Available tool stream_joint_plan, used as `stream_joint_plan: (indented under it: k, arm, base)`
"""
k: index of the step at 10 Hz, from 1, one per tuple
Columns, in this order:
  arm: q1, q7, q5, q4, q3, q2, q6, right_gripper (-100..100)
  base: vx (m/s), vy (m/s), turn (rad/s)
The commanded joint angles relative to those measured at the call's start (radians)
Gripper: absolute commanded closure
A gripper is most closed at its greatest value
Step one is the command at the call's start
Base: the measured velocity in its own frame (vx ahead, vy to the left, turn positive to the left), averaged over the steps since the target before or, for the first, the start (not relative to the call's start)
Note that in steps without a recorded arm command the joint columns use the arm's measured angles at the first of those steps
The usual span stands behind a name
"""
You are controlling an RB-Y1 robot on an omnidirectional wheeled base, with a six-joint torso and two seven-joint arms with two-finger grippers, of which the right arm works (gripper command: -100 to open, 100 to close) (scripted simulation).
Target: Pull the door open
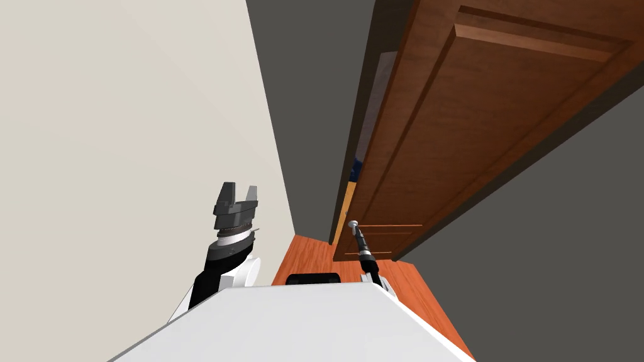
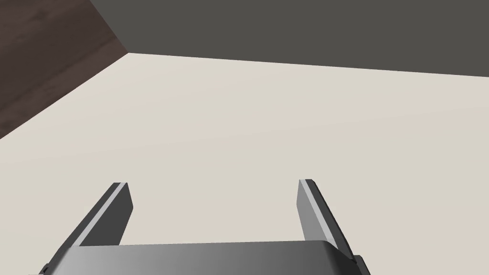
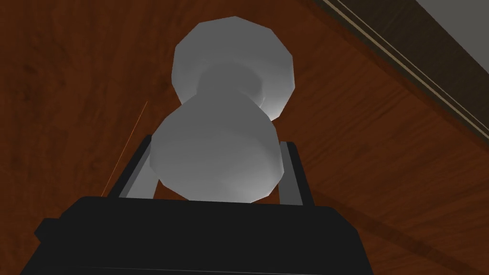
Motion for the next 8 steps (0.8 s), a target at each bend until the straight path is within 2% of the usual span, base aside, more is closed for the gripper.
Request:
stream_joint_plan:
  k: [1, 2, 3, 4, 6, 7, 8]
  arm:
    - [0.000, -0.050, -0.021, 0.005, 0.003, -0.005, -0.001, 100]
    - [0.000, -0.059, -0.021, 0.005, 0.003, -0.005, -0.001, 100]
    - [-0.002, -0.096, -0.038, 0.010, 0.006, -0.010, -0.001, 100]
    - [-0.002, -0.101, -0.038, 0.010, 0.006, -0.010, -0.001, 100]
    - [-0.007, -0.165, -0.073, 0.020, 0.011, -0.020, -0.003, 100]
    - [-0.007, -0.184, -0.073, 0.020, 0.011, -0.020, -0.003, 100]
    - [-0.010, -0.216, -0.090, 0.025, 0.014, -0.025, -0.004, 100]
  base:
    - [-0.051, -0.021, 0.070]
    - [-0.036, -0.021, 0.047]
    - [-0.033, -0.016, 0.084]
    - [-0.030, -0.015, 0.041]
    - [-0.050, -0.022, 0.099]
    - [-0.047, -0.020, 0.052]
    - [-0.041, -0.003, 0.076]
